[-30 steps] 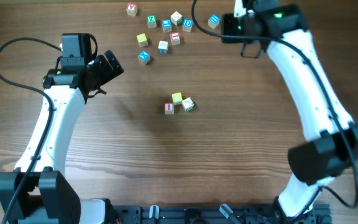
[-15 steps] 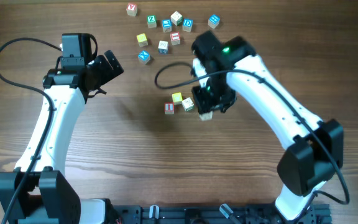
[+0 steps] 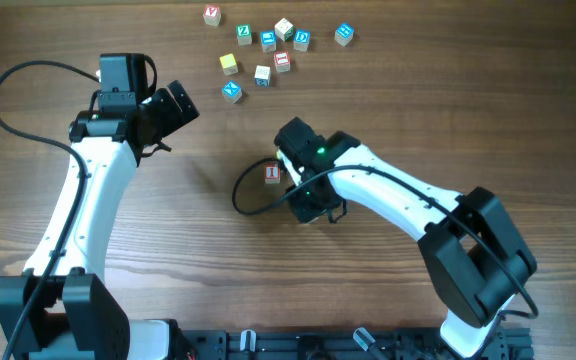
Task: Form a circle
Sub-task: 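Carry the green N block down toward the block cluster, then lower the green N block below the airplane block and release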
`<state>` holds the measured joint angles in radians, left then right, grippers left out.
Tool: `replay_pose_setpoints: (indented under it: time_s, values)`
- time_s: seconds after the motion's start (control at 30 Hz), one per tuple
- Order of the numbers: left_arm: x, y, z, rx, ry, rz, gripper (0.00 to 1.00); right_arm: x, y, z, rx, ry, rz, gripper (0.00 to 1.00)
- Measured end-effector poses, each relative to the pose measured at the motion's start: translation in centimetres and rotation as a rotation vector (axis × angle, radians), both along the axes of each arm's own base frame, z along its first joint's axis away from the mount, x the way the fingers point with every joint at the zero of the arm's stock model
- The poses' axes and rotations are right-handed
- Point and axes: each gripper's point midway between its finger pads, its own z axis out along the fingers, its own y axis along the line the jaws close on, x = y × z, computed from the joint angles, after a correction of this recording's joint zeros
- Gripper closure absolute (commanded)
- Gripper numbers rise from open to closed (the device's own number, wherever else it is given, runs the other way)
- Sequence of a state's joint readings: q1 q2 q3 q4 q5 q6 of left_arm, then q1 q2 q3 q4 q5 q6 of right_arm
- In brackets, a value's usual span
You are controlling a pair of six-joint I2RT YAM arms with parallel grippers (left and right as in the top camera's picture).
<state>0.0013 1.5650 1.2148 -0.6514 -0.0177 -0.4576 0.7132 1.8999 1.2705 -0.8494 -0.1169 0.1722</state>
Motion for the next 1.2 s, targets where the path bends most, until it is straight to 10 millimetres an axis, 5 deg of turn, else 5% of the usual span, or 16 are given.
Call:
replay_pose_setpoints:
  time_s: [0.23, 0.53, 0.63, 0.83, 1.2]
  values:
    - [0.0, 0.0, 0.0, 0.0, 0.0, 0.0, 0.0, 2.7, 0.8, -0.6, 0.03, -0.135, -0.007, 0.72]
    - [0.0, 0.0, 0.0, 0.0, 0.0, 0.0, 0.0, 3.0, 0.9, -0.6, 0.03, -0.158, 0.026, 0.44]
    - [0.0, 0.0, 0.0, 0.0, 0.0, 0.0, 0.0, 3.0, 0.8, -0.6, 0.028, -0.158, 0.026, 0.48]
    - [0.0, 0.0, 0.0, 0.0, 0.0, 0.0, 0.0, 1.6, -0.4, -1.0, -0.021, -0.1, 0.025, 0.71]
    - [0.0, 0.0, 0.0, 0.0, 0.0, 0.0, 0.0, 2.5, 0.4, -0.8, 0.011, -0.138, 0.024, 0.73]
